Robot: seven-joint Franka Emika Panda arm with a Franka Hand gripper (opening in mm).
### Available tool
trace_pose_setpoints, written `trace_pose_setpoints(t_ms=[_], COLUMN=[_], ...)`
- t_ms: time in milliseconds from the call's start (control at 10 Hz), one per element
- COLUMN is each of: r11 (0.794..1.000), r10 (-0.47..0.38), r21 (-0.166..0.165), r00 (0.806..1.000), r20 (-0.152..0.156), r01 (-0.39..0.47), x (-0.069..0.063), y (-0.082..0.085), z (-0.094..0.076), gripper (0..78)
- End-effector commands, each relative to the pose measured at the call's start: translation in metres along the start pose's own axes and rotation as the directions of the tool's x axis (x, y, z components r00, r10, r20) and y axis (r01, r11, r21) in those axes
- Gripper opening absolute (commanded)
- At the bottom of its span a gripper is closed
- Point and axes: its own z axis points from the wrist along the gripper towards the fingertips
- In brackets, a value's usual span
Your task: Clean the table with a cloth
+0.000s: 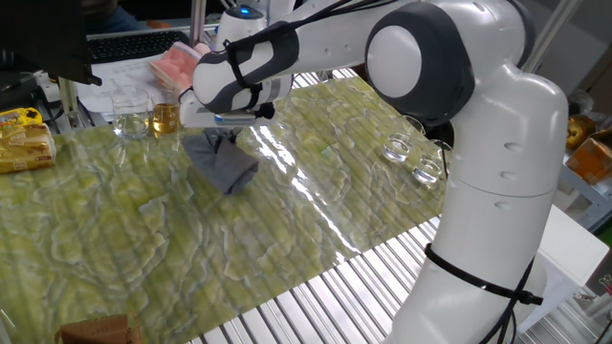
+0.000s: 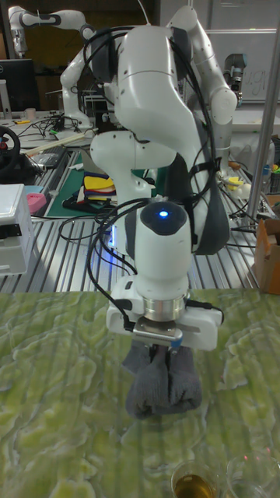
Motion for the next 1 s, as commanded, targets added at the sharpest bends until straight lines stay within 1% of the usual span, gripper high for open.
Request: trace_pose_setpoints(t_ms=[100,200,300,400,500,600,700,1000], r11=[1.000,0.999,0.999,0.998,0.998,0.998,0.998,0.998], r10=[0.031,0.035,0.053,0.057,0.065,0.068,0.068,0.068], r21=[-0.002,-0.002,-0.004,0.001,-0.004,-0.007,-0.008,-0.015], r00=[0.999,0.999,0.998,0.998,0.997,0.996,0.996,0.995], r20=[0.021,0.022,0.027,0.033,0.042,0.049,0.050,0.073], r01=[-0.031,-0.034,-0.053,-0.057,-0.065,-0.068,-0.068,-0.067], x=[0.010,0.012,0.018,0.020,0.021,0.021,0.021,0.022], y=[0.024,0.026,0.036,0.040,0.042,0.043,0.043,0.042], z=[0.008,0.009,0.016,0.022,0.028,0.035,0.037,0.055], gripper=[1.3,1.3,1.3,1.3,1.3,1.3,1.3,1.3])
